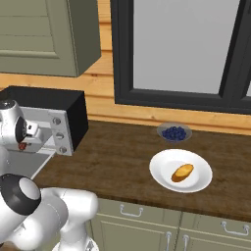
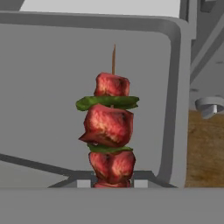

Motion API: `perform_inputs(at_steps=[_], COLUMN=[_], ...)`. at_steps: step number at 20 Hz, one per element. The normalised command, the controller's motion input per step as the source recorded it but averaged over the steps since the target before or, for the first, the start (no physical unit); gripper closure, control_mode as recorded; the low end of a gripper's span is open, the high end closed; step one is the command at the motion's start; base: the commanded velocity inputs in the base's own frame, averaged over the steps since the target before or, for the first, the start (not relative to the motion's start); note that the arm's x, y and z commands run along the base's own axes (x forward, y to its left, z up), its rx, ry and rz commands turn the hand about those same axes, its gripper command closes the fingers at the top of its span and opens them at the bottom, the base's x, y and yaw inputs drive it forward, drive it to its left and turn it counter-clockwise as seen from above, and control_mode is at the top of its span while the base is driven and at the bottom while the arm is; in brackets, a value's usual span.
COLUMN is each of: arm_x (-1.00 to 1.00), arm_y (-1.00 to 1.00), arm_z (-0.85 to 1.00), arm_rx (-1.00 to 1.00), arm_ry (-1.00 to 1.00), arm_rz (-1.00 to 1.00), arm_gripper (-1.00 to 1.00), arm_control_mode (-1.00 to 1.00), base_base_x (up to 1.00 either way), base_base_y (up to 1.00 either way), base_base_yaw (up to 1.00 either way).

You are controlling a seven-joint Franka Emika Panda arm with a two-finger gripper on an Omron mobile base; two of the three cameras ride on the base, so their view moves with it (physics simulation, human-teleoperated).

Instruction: Pick up the kebab skewer and baguette bread, and place them inside the toaster oven. Close the toaster oven door and start by setting the timer.

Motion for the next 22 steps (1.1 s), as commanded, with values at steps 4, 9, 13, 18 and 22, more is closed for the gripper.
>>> perform_inputs(at_steps=[4,9,13,18,22], arm_x=[0.23,0.17,0.02,0.04,0.0], arm_y=[0.0,0.0,0.0,0.0,0.0], arm_z=[0.0,0.0,-0.04,-0.02,-0.01], arm_rx=[0.0,-0.01,-0.02,-0.03,-0.02], arm_ry=[0.0,0.0,0.0,0.0,0.0], arm_rz=[0.0,0.0,0.0,0.0,0.0], arm_gripper=[1.0,1.0,-1.0,-1.0,-1.0], arm_control_mode=[-1.0,-1.0,-1.0,-1.0,-1.0], base_base_x=[0.0,0.0,0.0,0.0,0.0], base_base_y=[0.0,0.0,0.0,0.0,0.0], base_base_yaw=[0.0,0.0,0.0,0.0,0.0])
